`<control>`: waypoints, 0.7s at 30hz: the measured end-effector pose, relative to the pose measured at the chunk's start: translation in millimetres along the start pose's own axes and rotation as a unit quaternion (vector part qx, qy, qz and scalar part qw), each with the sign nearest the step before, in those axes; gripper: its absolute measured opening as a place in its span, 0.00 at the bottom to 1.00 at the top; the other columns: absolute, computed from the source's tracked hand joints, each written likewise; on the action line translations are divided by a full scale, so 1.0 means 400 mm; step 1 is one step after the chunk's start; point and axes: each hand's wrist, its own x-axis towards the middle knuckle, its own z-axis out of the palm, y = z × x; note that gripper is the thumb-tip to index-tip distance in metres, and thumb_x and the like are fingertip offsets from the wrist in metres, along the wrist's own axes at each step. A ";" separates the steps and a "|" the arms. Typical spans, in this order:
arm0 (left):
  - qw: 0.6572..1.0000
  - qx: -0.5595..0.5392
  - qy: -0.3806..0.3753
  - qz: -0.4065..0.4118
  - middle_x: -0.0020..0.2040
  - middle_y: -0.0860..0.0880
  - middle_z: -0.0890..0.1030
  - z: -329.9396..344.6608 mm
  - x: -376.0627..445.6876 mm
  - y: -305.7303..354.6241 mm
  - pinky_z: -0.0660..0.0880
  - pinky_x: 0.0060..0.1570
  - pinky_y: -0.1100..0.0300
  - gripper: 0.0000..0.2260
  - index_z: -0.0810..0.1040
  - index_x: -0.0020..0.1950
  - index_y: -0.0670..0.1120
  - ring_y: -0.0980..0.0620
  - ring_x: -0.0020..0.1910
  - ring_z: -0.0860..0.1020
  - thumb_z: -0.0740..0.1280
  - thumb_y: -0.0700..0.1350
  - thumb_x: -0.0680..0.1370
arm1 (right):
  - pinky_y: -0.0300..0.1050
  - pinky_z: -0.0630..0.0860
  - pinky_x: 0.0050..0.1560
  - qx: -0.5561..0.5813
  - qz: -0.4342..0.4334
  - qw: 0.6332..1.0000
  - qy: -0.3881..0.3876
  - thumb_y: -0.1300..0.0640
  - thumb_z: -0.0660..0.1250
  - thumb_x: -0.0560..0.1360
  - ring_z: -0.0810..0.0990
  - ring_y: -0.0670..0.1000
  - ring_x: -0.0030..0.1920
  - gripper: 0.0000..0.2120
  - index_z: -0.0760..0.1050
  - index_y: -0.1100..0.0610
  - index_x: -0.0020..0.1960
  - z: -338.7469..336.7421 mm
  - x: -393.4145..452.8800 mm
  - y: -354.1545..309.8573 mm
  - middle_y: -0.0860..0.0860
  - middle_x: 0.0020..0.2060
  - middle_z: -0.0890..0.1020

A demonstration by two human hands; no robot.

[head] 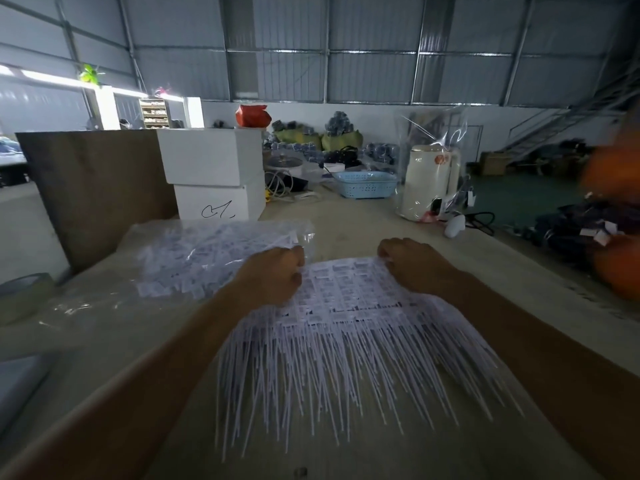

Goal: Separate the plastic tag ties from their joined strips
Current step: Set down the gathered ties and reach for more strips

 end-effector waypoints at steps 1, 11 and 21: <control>1.000 -0.017 0.007 0.009 0.52 0.47 0.80 -0.019 -0.010 -0.002 0.76 0.49 0.52 0.06 0.71 0.57 0.50 0.46 0.49 0.78 0.60 0.47 0.81 | 0.51 0.74 0.53 0.026 0.002 1.000 0.005 0.60 0.57 0.82 0.76 0.54 0.52 0.08 0.71 0.54 0.60 -0.022 -0.008 0.007 0.54 0.55 0.79; 0.947 -0.235 0.190 0.113 0.51 0.61 0.80 -0.202 -0.171 -0.040 0.71 0.46 0.76 0.08 0.80 0.58 0.54 0.65 0.50 0.78 0.69 0.46 0.79 | 0.37 0.75 0.40 0.347 -0.037 0.937 -0.005 0.39 0.62 0.75 0.80 0.39 0.39 0.14 0.78 0.46 0.51 -0.230 -0.196 0.020 0.43 0.40 0.83; 0.971 -0.203 0.109 0.069 0.51 0.53 0.83 -0.079 -0.251 -0.111 0.77 0.52 0.46 0.08 0.82 0.55 0.50 0.53 0.50 0.80 0.73 0.44 0.76 | 0.51 0.82 0.50 0.513 -0.022 0.853 -0.096 0.58 0.68 0.80 0.83 0.59 0.46 0.09 0.82 0.55 0.58 -0.025 -0.259 0.014 0.57 0.46 0.85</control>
